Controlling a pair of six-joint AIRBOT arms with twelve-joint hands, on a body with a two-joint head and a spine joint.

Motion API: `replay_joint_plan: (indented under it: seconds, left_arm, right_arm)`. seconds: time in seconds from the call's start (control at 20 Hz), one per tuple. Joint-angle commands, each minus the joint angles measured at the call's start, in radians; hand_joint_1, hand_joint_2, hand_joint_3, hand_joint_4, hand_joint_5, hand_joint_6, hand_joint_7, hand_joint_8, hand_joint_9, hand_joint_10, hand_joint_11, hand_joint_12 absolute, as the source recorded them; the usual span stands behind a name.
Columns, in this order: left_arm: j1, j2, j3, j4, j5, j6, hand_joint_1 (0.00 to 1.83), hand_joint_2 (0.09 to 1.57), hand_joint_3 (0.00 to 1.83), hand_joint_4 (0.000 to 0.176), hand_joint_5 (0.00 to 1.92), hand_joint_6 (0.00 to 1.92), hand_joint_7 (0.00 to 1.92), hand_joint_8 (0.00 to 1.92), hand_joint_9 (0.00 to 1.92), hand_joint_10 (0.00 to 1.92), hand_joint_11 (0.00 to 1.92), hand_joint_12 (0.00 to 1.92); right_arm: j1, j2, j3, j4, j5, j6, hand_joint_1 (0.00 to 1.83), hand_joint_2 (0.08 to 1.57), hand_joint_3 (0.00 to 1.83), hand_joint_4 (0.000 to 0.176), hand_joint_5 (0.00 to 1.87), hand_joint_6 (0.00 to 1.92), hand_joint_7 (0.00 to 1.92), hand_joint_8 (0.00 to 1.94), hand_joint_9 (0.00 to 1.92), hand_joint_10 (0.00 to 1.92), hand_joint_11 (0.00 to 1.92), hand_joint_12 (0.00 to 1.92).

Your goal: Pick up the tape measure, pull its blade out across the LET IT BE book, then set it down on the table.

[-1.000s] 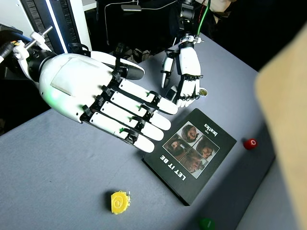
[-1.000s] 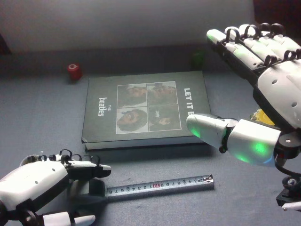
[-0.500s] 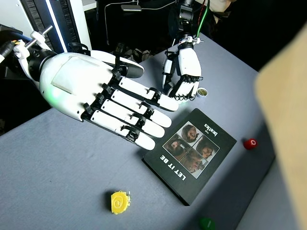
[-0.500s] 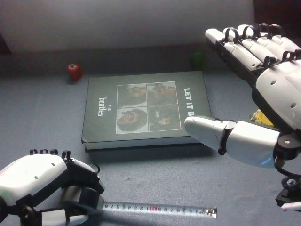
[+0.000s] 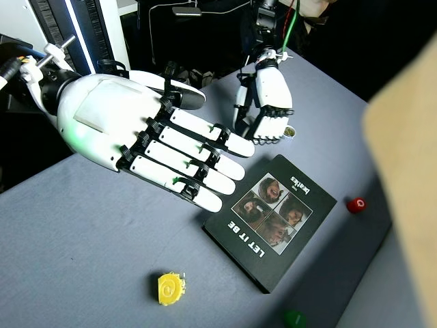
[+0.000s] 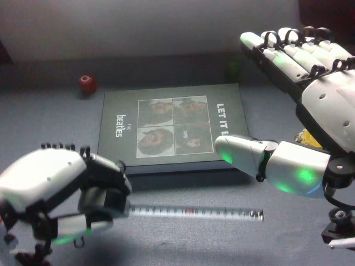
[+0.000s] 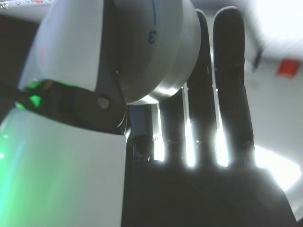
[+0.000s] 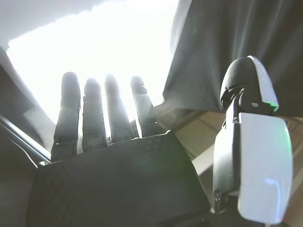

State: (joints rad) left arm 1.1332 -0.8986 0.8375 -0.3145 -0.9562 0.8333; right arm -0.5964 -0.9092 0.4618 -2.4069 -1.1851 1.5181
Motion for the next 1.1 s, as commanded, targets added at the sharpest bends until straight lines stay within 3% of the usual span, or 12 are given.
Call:
replay_joint_plan:
  seconds: [0.0,0.25,0.35,0.55,0.65,0.75,0.85,0.95,1.05]
  left_arm:
    - [-0.031,0.012,0.008,0.025,-0.082,-0.009,1.38,1.09,0.0,0.0,1.07,0.69,1.04,0.96,0.87,1.22,0.73,1.1]
    - [-0.189,0.053,0.019,0.032,0.075,-0.017,1.38,1.09,0.0,0.0,1.08,0.68,1.05,0.95,0.87,1.21,0.74,1.12]
    - [-0.256,0.062,0.028,0.039,0.129,-0.017,1.38,1.09,0.0,0.0,1.08,0.68,1.05,0.94,0.87,1.22,0.74,1.12]
    - [-0.353,0.072,0.059,0.082,0.242,-0.017,1.38,1.08,0.0,0.0,1.09,0.67,1.07,0.9,0.88,1.2,0.74,1.11]
    - [-0.394,0.075,0.072,0.086,0.301,-0.014,1.38,1.08,0.0,0.0,1.09,0.67,1.08,0.89,0.88,1.2,0.74,1.11]
    - [-0.435,0.082,0.08,0.086,0.38,-0.007,1.38,1.08,0.0,0.0,1.09,0.67,1.08,0.89,0.88,1.2,0.75,1.12]
    - [-0.469,0.073,0.091,0.082,0.426,-0.007,1.38,1.08,0.0,0.0,1.08,0.66,1.08,0.9,0.88,1.2,0.75,1.11]
    - [-0.498,0.072,0.092,0.03,0.466,0.033,1.38,1.08,0.0,0.0,1.08,0.65,1.08,0.91,0.88,1.21,0.75,1.11]
    - [-0.534,0.073,0.091,-0.013,0.525,0.095,1.38,1.08,0.0,0.0,1.08,0.66,1.08,0.9,0.88,1.21,0.74,1.11]
  right_arm:
    - [0.005,0.007,-0.002,-0.124,-0.09,0.044,0.16,1.01,0.0,0.057,0.05,0.01,0.05,0.0,0.02,0.0,0.0,0.39]
    - [-0.018,0.024,-0.002,-0.189,-0.08,0.172,0.18,1.01,0.0,0.052,0.05,0.0,0.06,0.0,0.03,0.0,0.0,0.35]
    - [-0.019,0.039,-0.002,-0.187,-0.049,0.265,0.21,1.04,0.01,0.035,0.05,0.0,0.08,0.0,0.04,0.0,0.0,0.31]
    - [0.004,0.069,-0.002,-0.156,0.021,0.444,0.43,1.03,0.0,0.005,0.13,0.01,0.18,0.01,0.15,0.02,0.0,0.6]
    - [0.036,0.077,-0.002,-0.096,0.074,0.448,0.55,1.05,0.0,0.0,0.18,0.02,0.24,0.01,0.21,0.02,0.0,0.75]
    - [0.102,0.086,-0.002,0.058,0.164,0.431,0.69,1.05,0.0,0.0,0.26,0.03,0.3,0.01,0.26,0.02,0.0,0.88]
    - [0.168,0.095,0.003,0.19,0.214,0.344,0.77,1.04,0.0,0.0,0.35,0.03,0.37,0.01,0.33,0.03,0.0,1.03]
    - [0.213,0.094,0.029,0.201,0.253,0.258,0.81,1.07,0.0,0.0,0.4,0.02,0.44,0.01,0.41,0.02,0.01,1.15]
    - [0.264,0.095,0.05,0.272,0.325,0.138,0.82,1.11,0.01,0.0,0.44,0.01,0.5,0.01,0.46,0.02,0.03,1.16]
